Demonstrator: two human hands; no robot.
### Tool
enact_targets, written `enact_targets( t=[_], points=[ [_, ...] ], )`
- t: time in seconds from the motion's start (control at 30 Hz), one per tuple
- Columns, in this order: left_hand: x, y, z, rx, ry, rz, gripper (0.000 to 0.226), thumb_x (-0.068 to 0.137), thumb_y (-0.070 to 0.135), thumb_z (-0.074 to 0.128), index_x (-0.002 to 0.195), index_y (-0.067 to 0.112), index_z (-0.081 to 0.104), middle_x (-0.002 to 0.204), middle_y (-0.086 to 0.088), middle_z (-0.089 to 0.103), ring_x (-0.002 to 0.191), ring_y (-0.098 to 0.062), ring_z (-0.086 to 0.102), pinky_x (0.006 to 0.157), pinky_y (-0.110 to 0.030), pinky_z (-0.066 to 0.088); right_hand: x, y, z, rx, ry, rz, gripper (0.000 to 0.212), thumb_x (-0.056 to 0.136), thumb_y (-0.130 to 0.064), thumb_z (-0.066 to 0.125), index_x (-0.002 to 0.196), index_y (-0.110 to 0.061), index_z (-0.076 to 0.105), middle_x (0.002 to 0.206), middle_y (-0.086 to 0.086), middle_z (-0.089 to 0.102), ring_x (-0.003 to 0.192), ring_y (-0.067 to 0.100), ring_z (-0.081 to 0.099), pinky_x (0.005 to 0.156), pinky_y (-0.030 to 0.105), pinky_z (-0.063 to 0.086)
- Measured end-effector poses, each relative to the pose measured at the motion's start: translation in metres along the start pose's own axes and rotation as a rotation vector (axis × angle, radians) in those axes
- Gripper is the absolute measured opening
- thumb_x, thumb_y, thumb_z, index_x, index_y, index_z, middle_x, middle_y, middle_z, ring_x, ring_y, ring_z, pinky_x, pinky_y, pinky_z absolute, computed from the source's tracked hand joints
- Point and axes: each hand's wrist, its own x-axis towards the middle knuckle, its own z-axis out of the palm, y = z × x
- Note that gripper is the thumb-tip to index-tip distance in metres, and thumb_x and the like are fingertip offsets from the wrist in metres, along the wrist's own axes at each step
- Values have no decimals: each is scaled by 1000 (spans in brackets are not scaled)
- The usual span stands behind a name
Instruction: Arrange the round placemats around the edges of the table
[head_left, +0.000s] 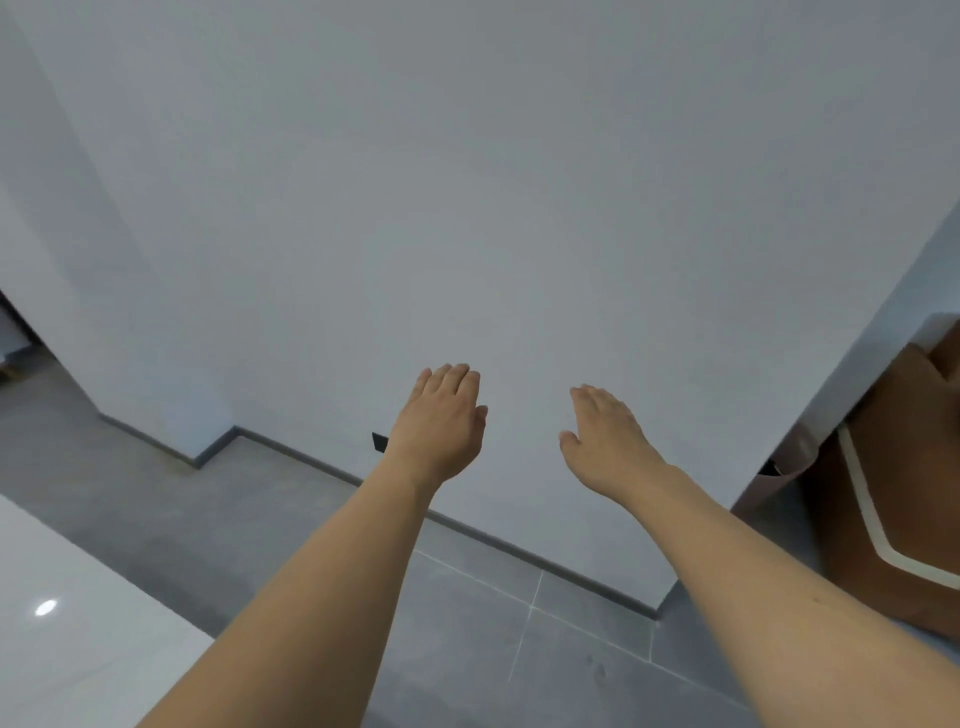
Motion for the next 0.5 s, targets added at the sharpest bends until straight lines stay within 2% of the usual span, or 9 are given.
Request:
enact_targets(
  t=[0.23,0.5],
  points=[
    [63,-87,30,0,15,-164,47,100,29,34,141,6,35,151,-10,36,142,-27,27,121,-43,13,120,-28,14,-69,-53,-99,62,97,-26,34,151,-5,11,160,12,11,148,25,6,121,39,6],
    [92,-187,61,4,-14,-411,49,100,29,34,142,4,34,151,-12,36,141,-28,27,120,-44,13,239,-105,50,-89,-171,-321,61,98,-25,34,151,-6,11,160,12,9,148,25,5,121,38,4]
  ],
)
